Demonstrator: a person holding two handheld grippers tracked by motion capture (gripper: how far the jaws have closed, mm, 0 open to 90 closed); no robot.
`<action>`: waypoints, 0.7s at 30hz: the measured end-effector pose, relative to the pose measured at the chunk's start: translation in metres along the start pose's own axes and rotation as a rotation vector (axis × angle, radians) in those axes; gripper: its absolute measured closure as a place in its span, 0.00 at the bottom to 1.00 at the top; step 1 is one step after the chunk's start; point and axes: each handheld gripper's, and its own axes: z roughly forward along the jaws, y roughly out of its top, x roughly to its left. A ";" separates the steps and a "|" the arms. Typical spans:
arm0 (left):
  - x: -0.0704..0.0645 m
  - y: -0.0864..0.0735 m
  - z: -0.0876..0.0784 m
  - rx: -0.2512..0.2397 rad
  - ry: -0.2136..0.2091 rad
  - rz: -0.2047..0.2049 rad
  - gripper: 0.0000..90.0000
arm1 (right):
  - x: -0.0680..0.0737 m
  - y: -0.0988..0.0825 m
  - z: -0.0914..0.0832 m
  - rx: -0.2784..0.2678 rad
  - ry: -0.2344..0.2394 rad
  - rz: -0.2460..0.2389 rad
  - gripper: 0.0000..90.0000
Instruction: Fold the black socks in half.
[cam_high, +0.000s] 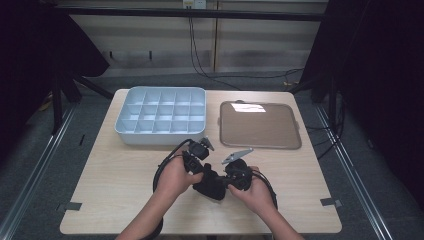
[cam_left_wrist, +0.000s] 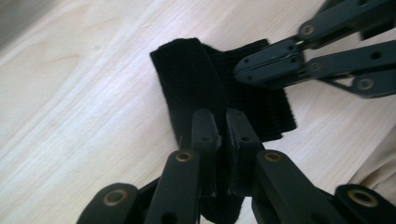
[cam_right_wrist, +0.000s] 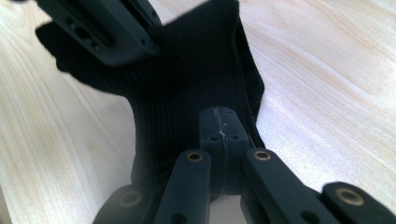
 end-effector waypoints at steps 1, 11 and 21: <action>-0.001 0.001 0.001 0.000 -0.004 0.002 0.93 | 0.000 0.000 0.000 -0.002 0.000 0.001 1.00; -0.007 0.003 0.019 0.016 -0.037 0.003 0.93 | -0.001 -0.001 -0.002 -0.017 -0.001 0.004 0.99; -0.007 0.003 0.020 0.013 -0.027 -0.003 0.93 | -0.008 -0.002 -0.026 -0.003 -0.026 -0.008 1.00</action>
